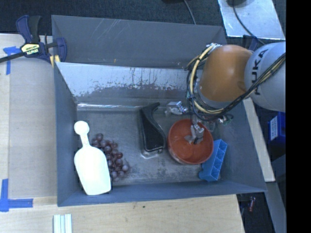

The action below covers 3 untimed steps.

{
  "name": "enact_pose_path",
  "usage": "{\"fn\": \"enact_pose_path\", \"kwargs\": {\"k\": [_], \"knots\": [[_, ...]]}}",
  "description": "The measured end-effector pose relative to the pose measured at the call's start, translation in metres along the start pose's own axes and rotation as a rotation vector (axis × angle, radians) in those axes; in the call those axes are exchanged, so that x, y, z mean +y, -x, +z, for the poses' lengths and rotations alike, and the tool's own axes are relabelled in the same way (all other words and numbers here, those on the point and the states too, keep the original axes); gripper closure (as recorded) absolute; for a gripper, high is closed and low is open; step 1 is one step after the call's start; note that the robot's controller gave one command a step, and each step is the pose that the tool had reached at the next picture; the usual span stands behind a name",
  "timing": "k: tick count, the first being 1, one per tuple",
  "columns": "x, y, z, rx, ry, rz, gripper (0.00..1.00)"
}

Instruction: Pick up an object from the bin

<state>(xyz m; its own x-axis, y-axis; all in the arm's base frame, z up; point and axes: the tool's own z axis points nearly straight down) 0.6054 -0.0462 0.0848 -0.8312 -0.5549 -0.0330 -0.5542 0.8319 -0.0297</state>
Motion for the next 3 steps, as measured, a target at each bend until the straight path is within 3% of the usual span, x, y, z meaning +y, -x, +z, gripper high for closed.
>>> {"fn": "enact_pose_path", "kwargs": {"k": [1, 3], "knots": [[0.014, 0.010, 0.003, 0.001, 0.004, -0.046, 1.00], [0.024, 0.017, -0.007, -0.002, 0.001, -0.046, 1.00]]}}
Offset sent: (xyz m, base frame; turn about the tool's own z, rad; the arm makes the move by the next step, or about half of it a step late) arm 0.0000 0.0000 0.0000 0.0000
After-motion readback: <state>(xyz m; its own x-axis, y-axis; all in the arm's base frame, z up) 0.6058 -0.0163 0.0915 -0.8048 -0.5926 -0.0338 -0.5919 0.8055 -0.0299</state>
